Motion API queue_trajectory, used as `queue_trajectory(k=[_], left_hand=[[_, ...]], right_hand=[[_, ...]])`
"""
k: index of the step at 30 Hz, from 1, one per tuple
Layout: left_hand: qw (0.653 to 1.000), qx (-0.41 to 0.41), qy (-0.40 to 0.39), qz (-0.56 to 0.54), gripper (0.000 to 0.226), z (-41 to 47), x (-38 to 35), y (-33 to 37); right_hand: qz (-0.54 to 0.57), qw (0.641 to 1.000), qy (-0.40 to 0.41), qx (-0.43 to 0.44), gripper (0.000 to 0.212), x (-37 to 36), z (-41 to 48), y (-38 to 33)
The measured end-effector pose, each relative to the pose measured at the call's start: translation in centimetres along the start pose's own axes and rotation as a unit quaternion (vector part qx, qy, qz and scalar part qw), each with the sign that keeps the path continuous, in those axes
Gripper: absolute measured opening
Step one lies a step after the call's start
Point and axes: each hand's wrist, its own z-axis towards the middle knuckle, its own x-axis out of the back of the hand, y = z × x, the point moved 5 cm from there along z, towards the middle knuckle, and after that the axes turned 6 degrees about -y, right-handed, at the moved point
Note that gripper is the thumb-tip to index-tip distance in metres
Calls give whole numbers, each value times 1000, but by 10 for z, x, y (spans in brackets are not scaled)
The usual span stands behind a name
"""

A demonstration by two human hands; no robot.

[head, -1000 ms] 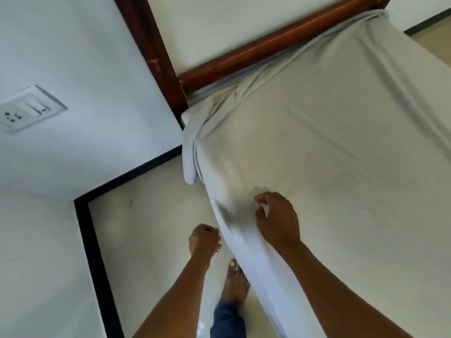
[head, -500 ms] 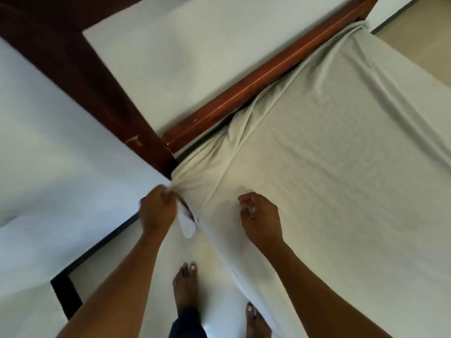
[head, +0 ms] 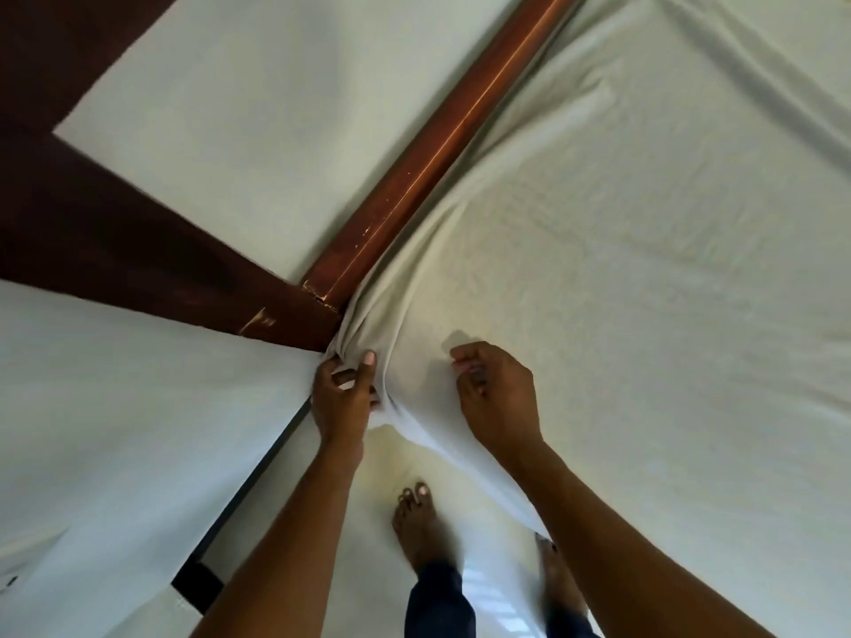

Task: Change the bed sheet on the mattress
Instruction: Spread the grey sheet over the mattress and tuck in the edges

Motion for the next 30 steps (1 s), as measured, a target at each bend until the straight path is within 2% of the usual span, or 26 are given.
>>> queue_trajectory(k=[4,7,10,12,16,18,21,24,26,27,29,30], left_hand=[[996,15,34,-86,26,17,12,-5],[994,7,66,-88,17,29,17,-8],[984,70,124,-110,24,42,10,-20],[978,124,125,-115,25,51,-1,-24],[937,198,151,-244,11,61,-14,-24],[944,206,108,-232,11,67,-17,-32],[954,242,32,-173,22,64,-6,-54],[969,221,67,-87,24,61,17,-66],[976,183,49,-112,13,57,17,-61],[975,175,3,-140,7,54,10,-57],[965,188,-64,-172,20,54,-2,-57],[963,193,-59,-177,18,56,-3,-56]], right_hand=[[2,1000,13,0,31,-2,-3,3],[-8,1000,29,7,26,-5,-2,5],[-18,999,42,15,21,-9,0,6],[-15,999,49,15,21,-10,0,8],[5,999,41,11,21,-15,1,11],[-1,999,43,11,20,-17,1,10],[5,998,55,-2,19,-15,0,9],[5,999,52,-4,19,-15,-2,8],[-13,999,50,8,20,-17,-4,7],[-24,998,53,16,21,-18,-6,6],[-50,997,56,28,23,-22,-9,5],[-61,996,58,32,24,-24,-11,4]])
